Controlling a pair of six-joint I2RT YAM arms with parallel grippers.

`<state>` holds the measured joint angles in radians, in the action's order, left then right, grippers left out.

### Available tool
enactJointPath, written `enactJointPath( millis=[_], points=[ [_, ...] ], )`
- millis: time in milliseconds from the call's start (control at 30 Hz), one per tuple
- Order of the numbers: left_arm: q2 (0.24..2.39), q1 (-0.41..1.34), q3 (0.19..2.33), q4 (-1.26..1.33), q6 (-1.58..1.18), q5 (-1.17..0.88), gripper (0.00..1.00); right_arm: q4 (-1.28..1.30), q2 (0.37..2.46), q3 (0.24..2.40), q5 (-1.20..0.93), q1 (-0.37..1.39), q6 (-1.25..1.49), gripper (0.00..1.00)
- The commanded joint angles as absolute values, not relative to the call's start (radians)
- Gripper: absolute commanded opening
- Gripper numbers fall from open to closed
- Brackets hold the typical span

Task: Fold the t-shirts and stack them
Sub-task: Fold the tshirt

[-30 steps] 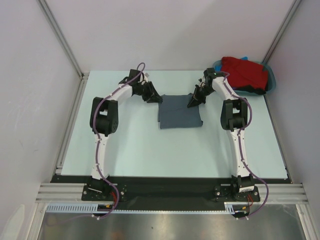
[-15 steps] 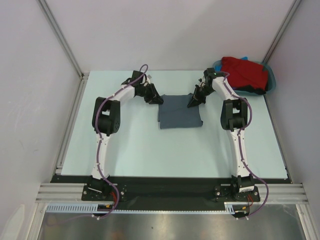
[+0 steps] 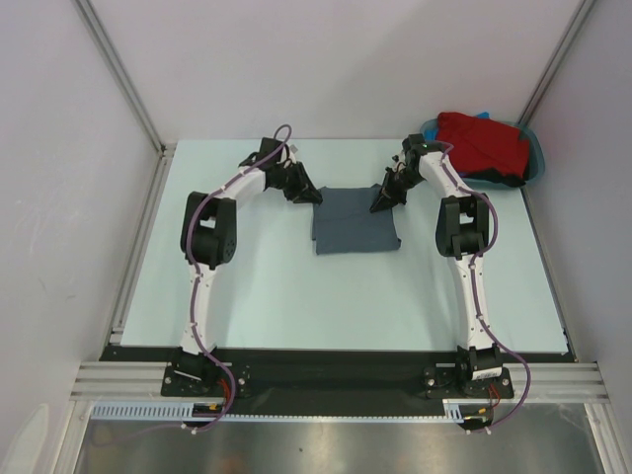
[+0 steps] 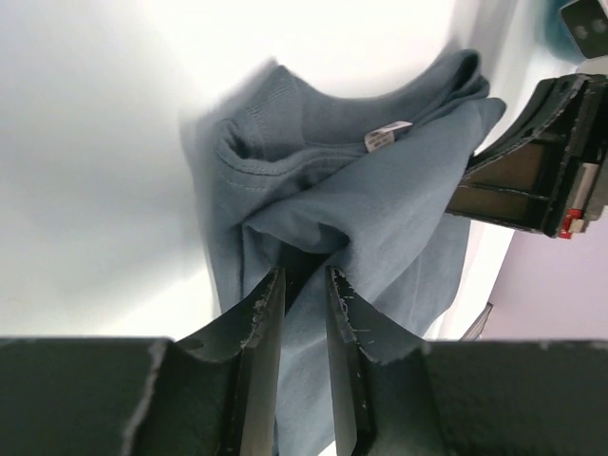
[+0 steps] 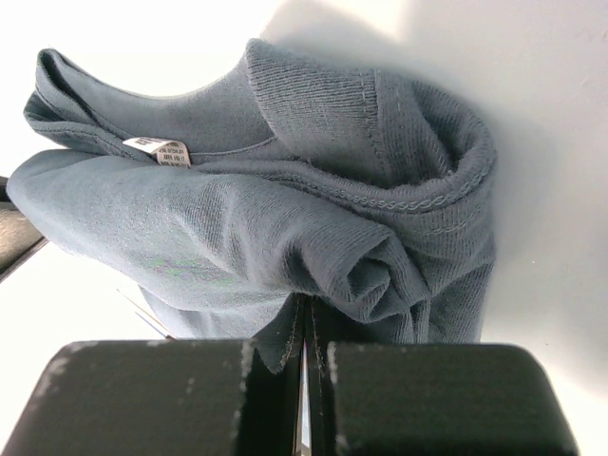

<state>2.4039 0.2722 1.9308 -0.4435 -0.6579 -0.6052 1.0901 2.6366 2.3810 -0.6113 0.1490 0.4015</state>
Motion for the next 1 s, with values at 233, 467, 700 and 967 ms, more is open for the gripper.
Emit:
enactJointPath(
  millis=[233,467,700,967],
  points=[
    [2.301,0.275,1.905,-0.327,-0.713,-0.64,0.29,1.112,2.615,2.384,-0.548,0.135,0.367,0.0],
    [2.318,0.276,1.904,-0.311,-0.723,-0.658,0.28,1.114,2.615,2.382,-0.548,0.133,0.365,0.0],
    [2.303,0.276,1.888,-0.287,-0.732,-0.658,0.28,1.114,2.615,2.382,-0.548,0.133,0.367,0.0],
    [2.312,0.275,1.884,-0.232,-0.779,-0.703,0.22,1.115,2.62,2.379,-0.548,0.133,0.365,0.0]
  ],
)
